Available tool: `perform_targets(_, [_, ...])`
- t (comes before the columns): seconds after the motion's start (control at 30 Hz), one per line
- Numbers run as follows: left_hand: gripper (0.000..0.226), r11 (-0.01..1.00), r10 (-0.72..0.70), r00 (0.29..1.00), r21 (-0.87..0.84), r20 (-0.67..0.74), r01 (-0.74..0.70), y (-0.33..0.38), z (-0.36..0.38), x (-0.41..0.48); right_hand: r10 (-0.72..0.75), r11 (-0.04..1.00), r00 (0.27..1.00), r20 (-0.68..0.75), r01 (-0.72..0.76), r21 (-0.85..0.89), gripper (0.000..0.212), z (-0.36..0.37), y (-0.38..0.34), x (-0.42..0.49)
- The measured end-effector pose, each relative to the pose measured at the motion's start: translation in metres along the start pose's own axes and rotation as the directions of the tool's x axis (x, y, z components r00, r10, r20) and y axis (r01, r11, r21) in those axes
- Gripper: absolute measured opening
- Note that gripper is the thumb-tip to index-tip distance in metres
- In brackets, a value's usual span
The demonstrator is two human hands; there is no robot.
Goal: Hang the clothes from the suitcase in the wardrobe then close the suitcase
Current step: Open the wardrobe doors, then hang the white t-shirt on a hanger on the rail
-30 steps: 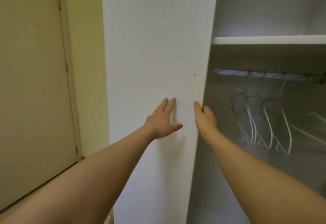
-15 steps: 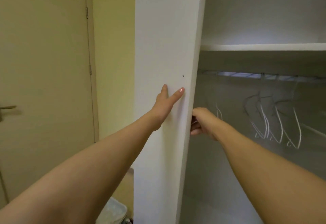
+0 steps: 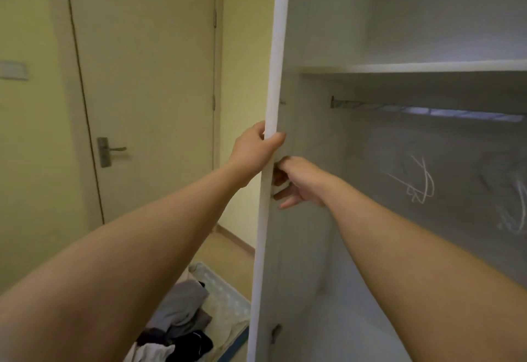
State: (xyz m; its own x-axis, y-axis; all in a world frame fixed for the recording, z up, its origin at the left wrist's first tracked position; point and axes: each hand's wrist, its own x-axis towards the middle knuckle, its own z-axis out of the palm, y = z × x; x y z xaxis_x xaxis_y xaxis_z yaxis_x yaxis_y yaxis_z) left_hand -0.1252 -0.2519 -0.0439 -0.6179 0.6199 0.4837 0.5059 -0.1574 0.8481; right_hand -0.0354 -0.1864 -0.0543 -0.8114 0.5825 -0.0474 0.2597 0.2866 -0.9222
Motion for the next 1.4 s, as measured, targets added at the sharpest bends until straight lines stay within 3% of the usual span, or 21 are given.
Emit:
perform_targets(0.13, [0.015,0.992,-0.077,0.984,0.086,-0.162,0.092,-0.013,-0.037,0.000,-0.050,0.999,0.997,0.055,0.050,-0.008,0.013,0.039,-0.007,0.010])
perform_targets(0.33, [0.028,0.948,-0.216,0.931,0.166,-0.295,0.273,-0.036,-0.079,-0.004,-0.057,0.988,0.988,0.145,0.077,-0.135,0.042,0.078,-0.007,0.019])
perform_targets(0.47, [0.027,0.918,-0.303,0.906,0.164,-0.297,0.361,-0.046,-0.096,-0.004,-0.055,0.984,0.988,0.143,0.078,-0.162,0.041,0.095,-0.006,0.029])
perform_targets(0.7, [0.050,0.898,-0.393,0.911,0.157,-0.127,0.410,-0.063,-0.120,-0.020,-0.074,0.996,0.987,0.142,0.081,-0.043,0.020,0.134,-0.006,0.049])
perform_targets(0.83, [0.050,0.865,-0.392,0.896,0.247,-0.210,0.437,-0.087,-0.127,-0.034,-0.055,0.997,0.976,0.212,0.065,-0.043,0.020,0.157,0.000,0.057])
perform_targets(0.97, [0.041,0.758,-0.422,0.828,0.357,-0.369,0.546,-0.121,-0.140,-0.055,-0.037,0.998,0.969,0.246,0.047,-0.039,0.026,0.184,0.014,0.070])
perform_targets(1.1, [0.037,0.656,-0.536,0.747,0.362,-0.394,0.662,-0.149,-0.145,-0.076,0.001,0.996,0.960,0.281,0.024,-0.086,0.023,0.203,0.038,0.083])
perform_targets(1.4, [0.033,0.525,-0.645,0.584,0.269,-0.493,0.808,-0.213,-0.149,-0.130,0.145,0.977,0.898,0.417,-0.064,-0.202,0.013,0.267,0.105,0.102])
